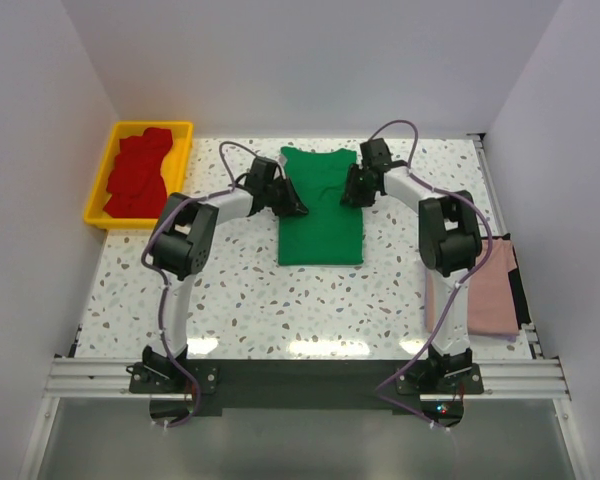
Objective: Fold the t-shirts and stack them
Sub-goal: Fold the tshirt
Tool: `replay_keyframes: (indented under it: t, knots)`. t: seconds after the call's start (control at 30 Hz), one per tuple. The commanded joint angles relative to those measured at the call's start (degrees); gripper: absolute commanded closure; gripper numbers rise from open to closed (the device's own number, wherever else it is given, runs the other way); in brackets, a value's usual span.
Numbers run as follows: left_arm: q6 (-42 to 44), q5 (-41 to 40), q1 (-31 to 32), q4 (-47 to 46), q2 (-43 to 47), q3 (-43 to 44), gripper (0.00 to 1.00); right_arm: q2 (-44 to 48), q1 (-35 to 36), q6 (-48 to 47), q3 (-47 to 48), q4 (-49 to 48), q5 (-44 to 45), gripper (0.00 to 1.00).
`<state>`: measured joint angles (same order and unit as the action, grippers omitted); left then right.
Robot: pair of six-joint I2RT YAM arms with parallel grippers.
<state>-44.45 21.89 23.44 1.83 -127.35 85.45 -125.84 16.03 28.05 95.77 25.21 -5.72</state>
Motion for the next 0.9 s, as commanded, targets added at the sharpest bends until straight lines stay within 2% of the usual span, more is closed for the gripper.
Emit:
replay_keyframes:
  t: [0.0, 0.2, 0.67, 0.8, 0.87]
  knots:
    - [-0.1, -1.2, -3.7, -0.5, 2.9, -1.9, 0.84, 0.1, -1.3, -0.9, -1.4, 0.1, -0.3, 0.57]
    - [1.4, -0.4, -5.3, -2.8, 4.0, -3.4, 0.82, -0.4, -1.7, -1.3, -1.4, -0.6, -2.2, 0.57]
    - [-0.6, -0.7, -6.6, -4.8, 2.9, -6.8, 0.83, 0.0, -1.8, -1.7, -2.1, -1.0, -2.5, 0.57]
    - [-2.2, -1.2, -6.6, -6.8, 4.6, -10.1, 0.83, 1.5, -1.8, -1.4, -3.0, -0.9, -1.6, 0.53]
    - [-2.0, -0.4, -6.6, -7.9, 5.4, -10.5, 0.79, 3.4, -1.7, -1.3, -3.8, -1.5, -0.7, 0.47]
